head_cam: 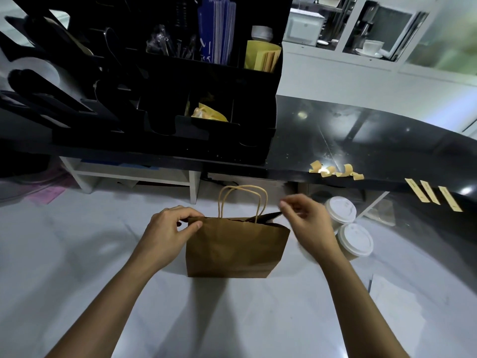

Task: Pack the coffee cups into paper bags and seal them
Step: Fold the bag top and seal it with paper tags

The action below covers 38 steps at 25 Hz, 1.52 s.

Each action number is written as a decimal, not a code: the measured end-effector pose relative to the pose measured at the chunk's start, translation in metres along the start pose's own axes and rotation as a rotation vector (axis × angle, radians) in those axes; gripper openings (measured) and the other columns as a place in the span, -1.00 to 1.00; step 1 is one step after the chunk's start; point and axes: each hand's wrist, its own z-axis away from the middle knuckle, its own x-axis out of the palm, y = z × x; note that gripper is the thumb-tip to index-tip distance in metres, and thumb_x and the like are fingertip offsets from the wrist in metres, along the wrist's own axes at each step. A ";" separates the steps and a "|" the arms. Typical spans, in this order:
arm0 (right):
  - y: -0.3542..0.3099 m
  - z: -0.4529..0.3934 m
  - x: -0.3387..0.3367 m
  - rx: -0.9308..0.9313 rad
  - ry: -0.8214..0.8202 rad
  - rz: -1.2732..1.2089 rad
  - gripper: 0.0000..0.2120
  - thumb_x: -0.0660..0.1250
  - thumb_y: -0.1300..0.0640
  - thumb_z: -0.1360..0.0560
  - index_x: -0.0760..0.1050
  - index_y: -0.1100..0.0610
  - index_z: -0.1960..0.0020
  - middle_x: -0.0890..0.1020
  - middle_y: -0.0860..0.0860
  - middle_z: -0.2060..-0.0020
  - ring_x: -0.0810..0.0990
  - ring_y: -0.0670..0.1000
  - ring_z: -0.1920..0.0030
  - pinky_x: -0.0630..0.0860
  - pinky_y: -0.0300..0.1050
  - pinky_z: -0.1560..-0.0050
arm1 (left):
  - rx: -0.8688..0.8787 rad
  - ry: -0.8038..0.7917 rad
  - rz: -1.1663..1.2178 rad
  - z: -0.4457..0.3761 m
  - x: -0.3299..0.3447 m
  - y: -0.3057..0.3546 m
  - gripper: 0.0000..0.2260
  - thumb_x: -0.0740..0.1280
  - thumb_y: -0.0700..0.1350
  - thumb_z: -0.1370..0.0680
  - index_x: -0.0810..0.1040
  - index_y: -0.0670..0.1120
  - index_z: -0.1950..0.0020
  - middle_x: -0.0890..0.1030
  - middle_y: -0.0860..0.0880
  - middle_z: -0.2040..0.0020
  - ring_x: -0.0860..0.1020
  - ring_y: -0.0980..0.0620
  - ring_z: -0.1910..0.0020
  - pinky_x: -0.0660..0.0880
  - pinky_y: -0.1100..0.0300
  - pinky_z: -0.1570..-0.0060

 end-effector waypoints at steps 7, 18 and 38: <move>-0.015 -0.058 -0.026 0.229 0.301 -0.157 -0.69 0.41 0.11 -0.54 0.44 -0.06 -0.23 0.70 -0.02 0.21 0.70 -0.07 0.27 0.67 -0.06 0.12 | -0.031 -0.005 0.011 0.002 0.000 0.003 -0.80 0.44 -0.10 -0.56 0.63 0.24 0.06 0.63 0.25 0.06 0.55 0.25 0.00 0.47 0.32 0.00; -0.024 -0.068 -0.027 0.219 0.300 0.074 -0.92 0.34 0.05 -0.53 0.58 0.01 0.01 0.68 -0.04 0.16 0.66 0.03 0.10 0.60 0.15 -0.12 | -0.014 0.002 -0.001 0.005 -0.002 0.004 -0.82 0.45 -0.10 -0.55 0.64 0.22 0.05 0.55 0.46 0.04 0.48 0.40 -0.04 0.37 0.44 0.10; -0.026 -0.002 -0.017 0.275 0.161 -0.328 -0.92 0.42 0.17 -0.58 0.66 0.05 -0.03 0.77 -0.07 0.13 0.63 -0.13 0.39 0.47 -0.22 0.29 | -0.006 0.014 0.031 0.011 0.001 0.002 -0.82 0.45 -0.11 -0.55 0.63 0.21 0.06 0.61 0.30 0.11 0.51 0.35 -0.01 0.42 0.39 0.11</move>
